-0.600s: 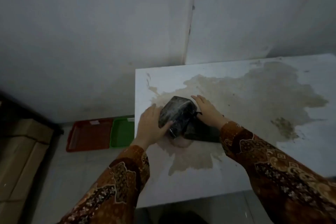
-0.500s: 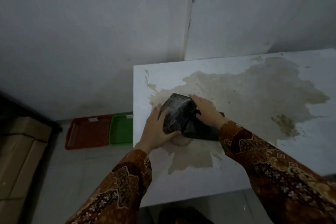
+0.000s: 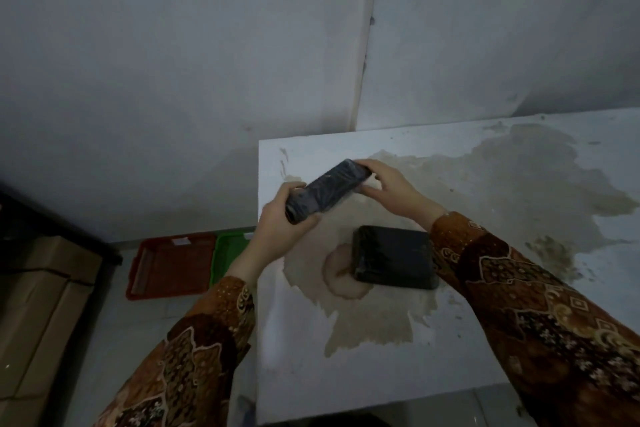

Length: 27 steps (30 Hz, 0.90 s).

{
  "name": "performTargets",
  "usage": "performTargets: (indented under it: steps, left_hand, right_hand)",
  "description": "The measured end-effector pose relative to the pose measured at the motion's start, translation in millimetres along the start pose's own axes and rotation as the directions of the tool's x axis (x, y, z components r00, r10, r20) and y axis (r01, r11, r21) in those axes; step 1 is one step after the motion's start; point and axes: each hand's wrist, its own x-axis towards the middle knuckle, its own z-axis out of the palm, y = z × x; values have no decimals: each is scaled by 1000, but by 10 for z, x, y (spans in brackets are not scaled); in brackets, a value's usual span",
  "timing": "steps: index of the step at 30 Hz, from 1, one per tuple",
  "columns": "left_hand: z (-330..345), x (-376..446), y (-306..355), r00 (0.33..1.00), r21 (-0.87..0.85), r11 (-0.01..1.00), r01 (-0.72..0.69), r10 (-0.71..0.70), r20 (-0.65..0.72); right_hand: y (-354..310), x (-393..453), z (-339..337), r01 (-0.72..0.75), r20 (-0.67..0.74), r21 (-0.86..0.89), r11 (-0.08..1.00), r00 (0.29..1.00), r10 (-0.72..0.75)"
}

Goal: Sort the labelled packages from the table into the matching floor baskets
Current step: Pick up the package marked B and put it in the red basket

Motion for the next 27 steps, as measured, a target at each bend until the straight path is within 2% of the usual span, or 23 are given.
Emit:
performTargets:
  steps: [4, 6, 8, 11, 14, 17, 19, 21, 22, 25, 27]
  left_hand:
    - [-242, 139, 305, 977, -293, 956, -13, -50, -209]
    - [-329, 190, 441, 961, -400, 916, -19, -93, -259]
    - [-387, 221, 515, 951, -486, 874, 17, -163, -261]
    - [-422, 226, 541, 934, -584, 800, 135, -300, -195]
    - [-392, 157, 552, 931, -656, 740, 147, -328, -161]
    - [-306, 41, 519, 929, -712, 688, 141, -340, -144]
    - [-249, -44, 460, 919, -701, 692, 173, -370, -138]
    - [-237, -120, 441, 915, -660, 722, 206, -381, -131]
    - [-260, -143, 443, 916, -644, 736, 207, -377, -136]
    - [-417, -160, 490, 940, -545, 817, 189, -310, -139]
    - [-514, -146, 572, 971, -407, 895, 181, -227, -68]
  right_hand:
    - [-329, 106, -183, -44, -19, 283, 958, 998, 51]
    - [-501, 108, -208, -32, -64, 415, 909, 996, 64]
    - [-635, 93, -208, -44, -87, 535, 843, 990, 107]
    - [-754, 47, -174, -44, -125, 600, 799, 981, 148]
    - [-790, -39, -113, -37, -182, 576, 816, 968, 172]
    - [-777, -135, -27, -16, -256, 636, 772, 939, 231]
    - [-749, -194, 29, -29, -273, 695, 718, 914, 301]
    - [-706, -269, 50, -68, -204, 763, 643, 918, 339]
    - [-674, -314, 37, -101, -157, 756, 647, 931, 330]
    - [-579, -430, -93, -184, -31, 584, 791, 968, 248]
    - [-601, -473, -172, -197, 65, 484, 853, 980, 190]
